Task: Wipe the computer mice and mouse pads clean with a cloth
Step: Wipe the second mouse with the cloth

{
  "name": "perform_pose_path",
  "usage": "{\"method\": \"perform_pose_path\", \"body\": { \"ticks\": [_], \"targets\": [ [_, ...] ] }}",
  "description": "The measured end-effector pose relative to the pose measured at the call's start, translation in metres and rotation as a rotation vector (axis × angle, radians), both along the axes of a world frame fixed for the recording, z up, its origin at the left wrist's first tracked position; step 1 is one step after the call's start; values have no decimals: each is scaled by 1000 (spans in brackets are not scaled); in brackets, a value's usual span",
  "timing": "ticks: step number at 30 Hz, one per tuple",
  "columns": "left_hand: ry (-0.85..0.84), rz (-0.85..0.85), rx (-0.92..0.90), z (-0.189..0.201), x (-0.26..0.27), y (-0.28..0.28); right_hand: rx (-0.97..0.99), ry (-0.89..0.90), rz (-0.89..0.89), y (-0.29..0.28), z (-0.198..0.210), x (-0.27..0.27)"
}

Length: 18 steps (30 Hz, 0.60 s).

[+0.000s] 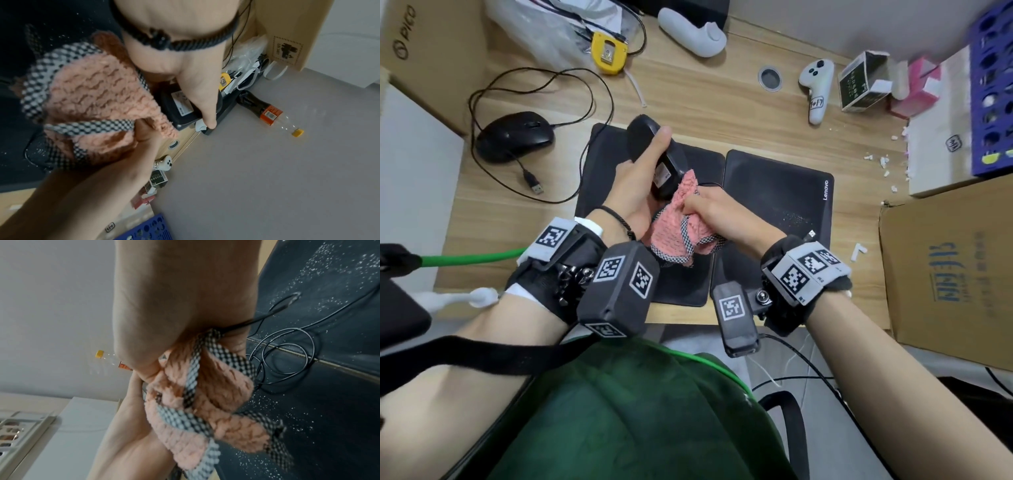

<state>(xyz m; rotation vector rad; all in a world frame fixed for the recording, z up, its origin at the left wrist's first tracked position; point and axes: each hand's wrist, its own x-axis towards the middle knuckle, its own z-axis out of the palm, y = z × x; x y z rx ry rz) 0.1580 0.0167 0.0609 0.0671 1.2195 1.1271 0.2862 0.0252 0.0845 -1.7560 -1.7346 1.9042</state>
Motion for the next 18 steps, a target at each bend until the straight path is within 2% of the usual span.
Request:
{"method": "perform_pose_path", "body": {
  "ticks": [5,9,13,16,18],
  "targets": [
    [-436,36,72,4,-5,-3,-119,28,-92,-1,1,8],
    [-643,24,129,1,-11,-12,-203,83,-161,-2,-3,17],
    [-693,62,163,0,-11,-16,-359,214,-326,-5,-5,24],
    [-715,91,216,4,-6,-16,-390,335,-440,-6,-4,24],
    [-702,101,232,7,-3,-16,-382,365,-454,-6,-2,22]
  ]
}}
